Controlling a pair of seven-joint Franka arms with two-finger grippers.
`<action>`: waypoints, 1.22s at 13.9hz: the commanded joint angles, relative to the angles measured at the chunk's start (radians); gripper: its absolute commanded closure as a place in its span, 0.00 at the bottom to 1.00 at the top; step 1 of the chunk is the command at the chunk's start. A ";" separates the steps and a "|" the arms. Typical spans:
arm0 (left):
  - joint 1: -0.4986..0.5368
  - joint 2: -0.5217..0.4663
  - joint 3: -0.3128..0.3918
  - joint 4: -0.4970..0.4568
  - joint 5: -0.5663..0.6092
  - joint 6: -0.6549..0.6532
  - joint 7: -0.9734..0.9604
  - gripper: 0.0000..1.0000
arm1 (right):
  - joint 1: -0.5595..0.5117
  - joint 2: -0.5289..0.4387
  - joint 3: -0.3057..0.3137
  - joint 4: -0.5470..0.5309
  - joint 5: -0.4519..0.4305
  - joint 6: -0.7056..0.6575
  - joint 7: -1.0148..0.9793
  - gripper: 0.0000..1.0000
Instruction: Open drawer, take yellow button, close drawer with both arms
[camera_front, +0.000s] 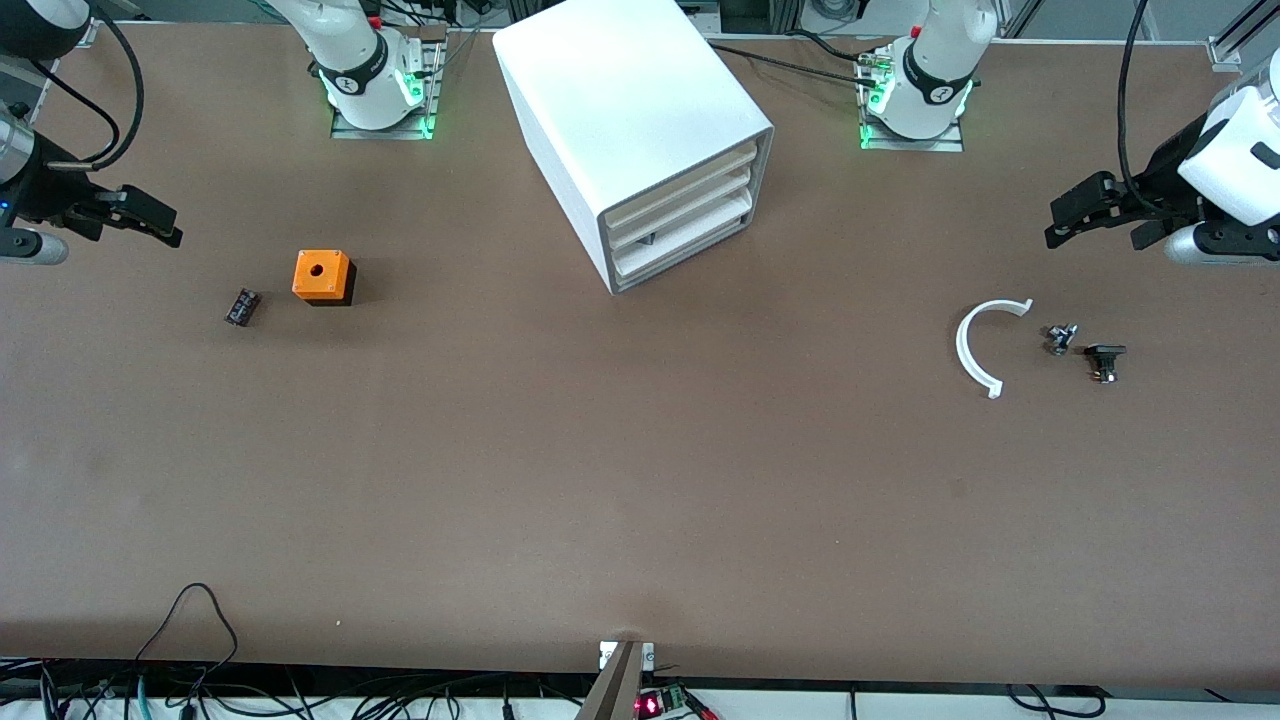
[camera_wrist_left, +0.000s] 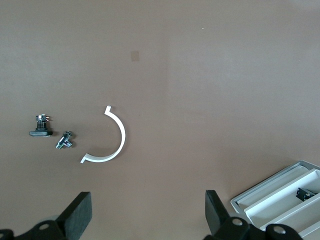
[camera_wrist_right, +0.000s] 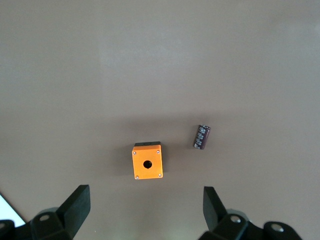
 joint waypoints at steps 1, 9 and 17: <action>-0.006 0.009 -0.003 0.025 0.025 0.001 0.019 0.00 | 0.001 -0.044 -0.002 -0.043 0.018 0.019 0.012 0.00; -0.009 0.031 -0.001 0.060 0.027 0.004 0.013 0.00 | 0.001 -0.044 0.000 -0.043 0.019 0.019 0.012 0.00; -0.008 0.029 0.001 0.063 0.022 0.006 0.013 0.00 | 0.001 -0.042 0.000 -0.041 0.019 0.021 0.012 0.00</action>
